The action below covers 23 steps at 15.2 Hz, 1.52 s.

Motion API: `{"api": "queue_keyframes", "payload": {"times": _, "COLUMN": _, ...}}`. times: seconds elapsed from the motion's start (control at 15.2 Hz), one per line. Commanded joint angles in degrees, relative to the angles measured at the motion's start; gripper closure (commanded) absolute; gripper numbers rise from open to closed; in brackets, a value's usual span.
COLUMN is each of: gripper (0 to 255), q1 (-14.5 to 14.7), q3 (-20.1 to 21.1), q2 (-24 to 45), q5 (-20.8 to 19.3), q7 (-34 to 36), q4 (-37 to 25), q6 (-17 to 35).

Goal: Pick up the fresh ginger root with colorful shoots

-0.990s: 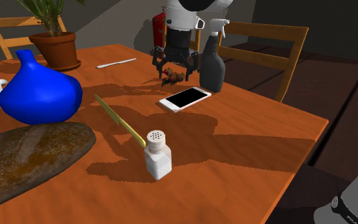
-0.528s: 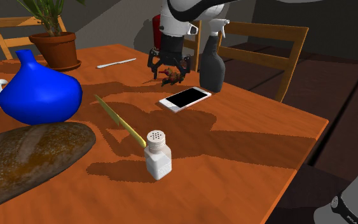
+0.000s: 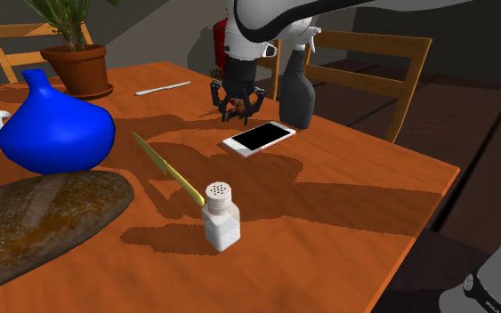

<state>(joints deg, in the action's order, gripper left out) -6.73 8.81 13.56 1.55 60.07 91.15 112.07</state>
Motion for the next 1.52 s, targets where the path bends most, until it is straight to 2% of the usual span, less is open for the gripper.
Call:
{"api": "queue_keyframes", "payload": {"times": 0.0, "gripper": 255, "q1": 0.0, "q3": 0.0, "q2": 0.0, "q5": 0.0, "q7": 0.0, "q4": 0.0, "q6": 0.0}}
{"api": "queue_keyframes", "payload": {"times": 0.33, "gripper": 255, "q1": 0.0, "q3": 0.0, "q2": 0.0, "q5": 0.0, "q7": 0.0, "q4": 0.1, "q6": 0.0}}
{"api": "queue_keyframes", "payload": {"times": 1.32, "gripper": 255, "q1": 0.2, "q3": 0.1, "q2": 1.0, "q5": -0.3, "q7": 0.6, "q4": -12.9, "q6": -11.9}}
{"api": "queue_keyframes", "payload": {"times": 1.45, "gripper": 255, "q1": 0.2, "q3": 0.1, "q2": 1.0, "q5": -0.3, "q7": 0.6, "q4": -13.1, "q6": -12.1}}
